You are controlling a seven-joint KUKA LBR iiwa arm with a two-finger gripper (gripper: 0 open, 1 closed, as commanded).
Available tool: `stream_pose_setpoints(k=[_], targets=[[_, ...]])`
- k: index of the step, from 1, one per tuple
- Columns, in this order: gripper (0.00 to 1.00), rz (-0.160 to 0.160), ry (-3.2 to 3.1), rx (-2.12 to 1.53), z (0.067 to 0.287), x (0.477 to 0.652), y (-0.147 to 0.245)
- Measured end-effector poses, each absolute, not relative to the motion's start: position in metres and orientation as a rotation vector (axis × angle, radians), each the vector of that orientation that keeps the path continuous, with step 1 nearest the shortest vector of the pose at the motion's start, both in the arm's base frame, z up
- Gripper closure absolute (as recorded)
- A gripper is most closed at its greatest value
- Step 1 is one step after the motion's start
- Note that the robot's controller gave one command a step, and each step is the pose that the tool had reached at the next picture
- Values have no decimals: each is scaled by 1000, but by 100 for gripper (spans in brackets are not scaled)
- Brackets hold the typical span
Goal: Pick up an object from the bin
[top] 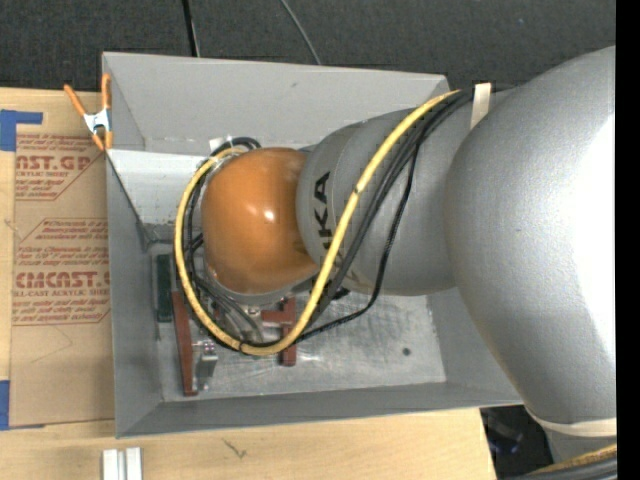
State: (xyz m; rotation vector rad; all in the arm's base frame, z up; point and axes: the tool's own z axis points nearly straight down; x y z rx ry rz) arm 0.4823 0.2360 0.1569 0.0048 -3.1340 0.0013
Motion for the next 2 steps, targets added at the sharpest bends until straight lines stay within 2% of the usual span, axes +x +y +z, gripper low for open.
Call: stream_pose_setpoints(k=[1,2], targets=[[0,-2,-3141,1,161,485,235],[0,-4,-3146,107,111,496,232]])
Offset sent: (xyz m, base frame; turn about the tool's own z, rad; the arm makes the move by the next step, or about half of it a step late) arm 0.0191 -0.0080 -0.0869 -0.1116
